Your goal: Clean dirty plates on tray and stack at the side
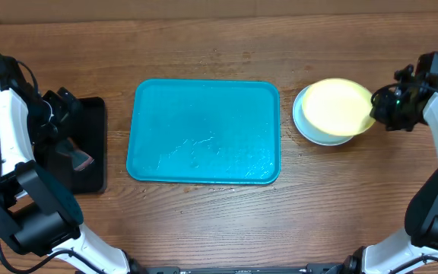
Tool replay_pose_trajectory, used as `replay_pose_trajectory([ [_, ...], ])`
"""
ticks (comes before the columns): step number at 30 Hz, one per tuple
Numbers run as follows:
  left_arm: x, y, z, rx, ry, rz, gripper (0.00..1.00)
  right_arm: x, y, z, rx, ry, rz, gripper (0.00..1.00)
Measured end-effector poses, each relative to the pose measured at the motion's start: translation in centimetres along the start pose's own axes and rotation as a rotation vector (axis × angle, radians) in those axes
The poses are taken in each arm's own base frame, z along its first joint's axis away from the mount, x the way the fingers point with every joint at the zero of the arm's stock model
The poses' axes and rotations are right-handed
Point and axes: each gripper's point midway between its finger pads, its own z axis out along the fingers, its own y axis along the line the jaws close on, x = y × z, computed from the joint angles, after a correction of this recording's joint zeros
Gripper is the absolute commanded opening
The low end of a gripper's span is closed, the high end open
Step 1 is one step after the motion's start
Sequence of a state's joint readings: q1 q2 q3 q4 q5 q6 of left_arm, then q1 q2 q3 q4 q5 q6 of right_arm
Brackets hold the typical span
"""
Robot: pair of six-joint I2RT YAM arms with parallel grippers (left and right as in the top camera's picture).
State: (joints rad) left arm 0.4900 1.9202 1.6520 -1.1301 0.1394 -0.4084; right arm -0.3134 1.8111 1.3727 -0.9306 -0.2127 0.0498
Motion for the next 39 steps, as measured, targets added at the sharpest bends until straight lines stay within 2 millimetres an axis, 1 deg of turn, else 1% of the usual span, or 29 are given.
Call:
replay_pose_trajectory([
  [3, 0.1, -0.2, 0.0, 0.001, 0.001, 0.006, 1.0, 0.6, 0.2, 0.7, -0.016, 0.013, 0.005, 0.48],
  [4, 0.1, -0.2, 0.0, 0.001, 0.001, 0.006, 1.0, 0.8, 0.3, 0.9, -0.019, 0.015, 0.002, 0.55],
  [5, 0.1, -0.2, 0.0, 0.001, 0.001, 0.006, 1.0, 0.8, 0.5, 0.9, -0.026, 0.016, -0.003, 0.64],
  [8, 0.1, -0.2, 0.0, 0.0, 0.001, 0.006, 1.0, 0.8, 1.2, 1.0, -0.046, 0.015, -0.014, 0.78],
  [9, 0.1, -0.2, 0.0, 0.001, 0.0, 0.006, 1.0, 0.9, 1.5, 1.0, -0.055, 0.017, -0.016, 0.85],
  [10, 0.1, -0.2, 0.0, 0.001, 0.0, 0.006, 1.0, 1.0, 2.0, 1.1, -0.069, 0.02, -0.019, 0.97],
  [11, 0.0, -0.3, 0.0, 0.002, -0.002, 0.006, 1.0, 1.1, 2.6, 1.1, -0.085, 0.024, -0.027, 1.0],
  [13, 0.0, -0.3, 0.0, 0.003, -0.004, 0.007, 1.0, 1.4, 3.4, 1.2, -0.104, 0.034, -0.042, 1.0],
  [16, -0.1, -0.3, 0.0, 0.003, -0.006, 0.007, 1.0, 2.5, 4.9, 1.4, -0.122, 0.072, -0.071, 1.0],
  [19, -0.1, -0.3, 0.0, 0.004, -0.006, 0.007, 1.0, 3.7, 6.0, 0.9, -0.13, 0.104, -0.089, 1.0],
  [20, -0.1, -0.3, 0.0, 0.003, -0.006, 0.007, 1.0, 4.2, 6.4, 0.3, -0.131, 0.111, -0.098, 1.0],
  [23, -0.1, -0.3, 0.0, 0.004, -0.006, 0.007, 1.0, 5.1, 7.5, -2.7, -0.144, 0.088, -0.124, 1.0],
  [25, -0.1, -0.3, 0.0, 0.003, -0.006, 0.007, 1.0, 5.8, 8.1, -5.5, -0.157, 0.049, -0.14, 1.0],
  [28, -0.1, -0.3, 0.0, 0.004, -0.006, 0.007, 1.0, 7.0, 8.7, -10.4, -0.174, -0.038, -0.164, 1.0],
  [29, -0.1, -0.3, 0.0, 0.004, -0.006, 0.007, 1.0, 7.5, 8.7, -11.1, -0.176, -0.042, -0.166, 1.0],
  [30, -0.1, -0.3, 0.0, 0.004, -0.006, 0.007, 1.0, 8.1, 9.0, -13.1, -0.187, -0.092, -0.18, 1.0],
  [33, -0.1, -0.3, 0.0, 0.004, -0.005, 0.007, 1.0, 10.4, 9.1, -16.7, -0.198, -0.154, -0.2, 1.0],
  [34, -0.1, -0.3, 0.0, 0.003, -0.006, 0.007, 1.0, 11.4, 9.1, -18.2, -0.204, -0.185, -0.21, 1.0],
  [39, -0.1, -0.3, 0.0, 0.004, -0.006, 0.007, 1.0, 15.3, 8.9, -22.1, -0.231, -0.268, -0.234, 1.0],
])
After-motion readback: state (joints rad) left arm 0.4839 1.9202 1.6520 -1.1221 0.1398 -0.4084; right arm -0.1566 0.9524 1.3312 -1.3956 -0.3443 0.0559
